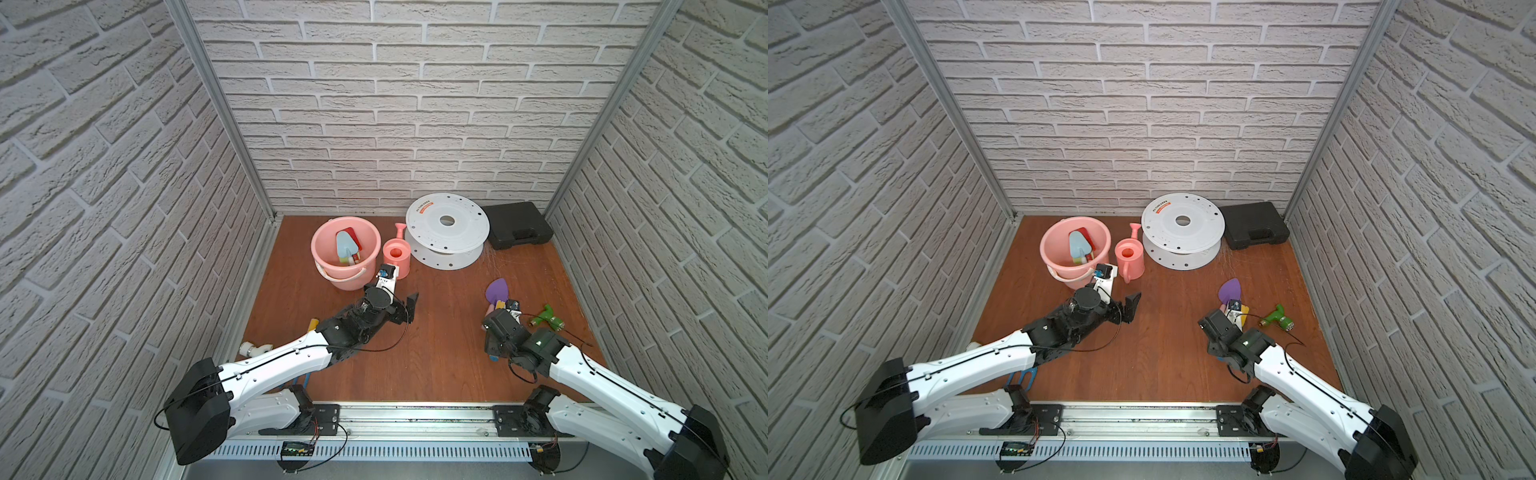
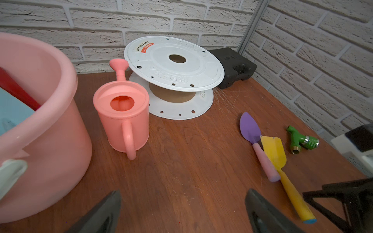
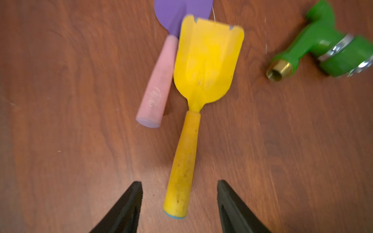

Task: Organize the gardening tools
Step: Pick up the gardening tool from the center of the board.

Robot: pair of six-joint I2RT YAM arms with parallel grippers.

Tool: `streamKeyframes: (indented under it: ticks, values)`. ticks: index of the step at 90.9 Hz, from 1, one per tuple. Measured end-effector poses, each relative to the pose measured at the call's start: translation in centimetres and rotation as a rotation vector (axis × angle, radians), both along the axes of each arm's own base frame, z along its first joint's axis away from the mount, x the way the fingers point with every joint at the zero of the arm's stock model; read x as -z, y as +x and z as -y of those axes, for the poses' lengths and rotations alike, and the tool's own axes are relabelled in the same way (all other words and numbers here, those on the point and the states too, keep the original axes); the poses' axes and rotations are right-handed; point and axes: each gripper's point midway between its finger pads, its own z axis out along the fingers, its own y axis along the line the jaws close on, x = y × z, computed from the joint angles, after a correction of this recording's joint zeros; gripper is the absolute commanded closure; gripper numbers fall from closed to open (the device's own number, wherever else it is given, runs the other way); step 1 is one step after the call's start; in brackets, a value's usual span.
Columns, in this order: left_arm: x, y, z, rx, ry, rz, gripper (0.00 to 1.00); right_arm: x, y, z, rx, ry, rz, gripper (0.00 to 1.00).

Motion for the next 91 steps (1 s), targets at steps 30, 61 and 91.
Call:
streamKeyframes:
  ticks: [30, 61, 91]
  values:
    - [0.8, -0.3, 0.0, 0.014, -0.021, -0.019, 0.02, 4.4, -0.5, -0.5, 0.051, 0.092, -0.161, 0.71]
    - [0.5, -0.3, 0.2, 0.026, -0.037, -0.016, 0.02, 1.6, 0.1, -0.1, 0.060, 0.138, -0.022, 0.97]
    - [1.1, 0.6, 0.2, 0.055, -0.073, -0.035, 0.06, -2.8, 2.3, -1.7, -0.117, 0.187, 0.199, 0.97]
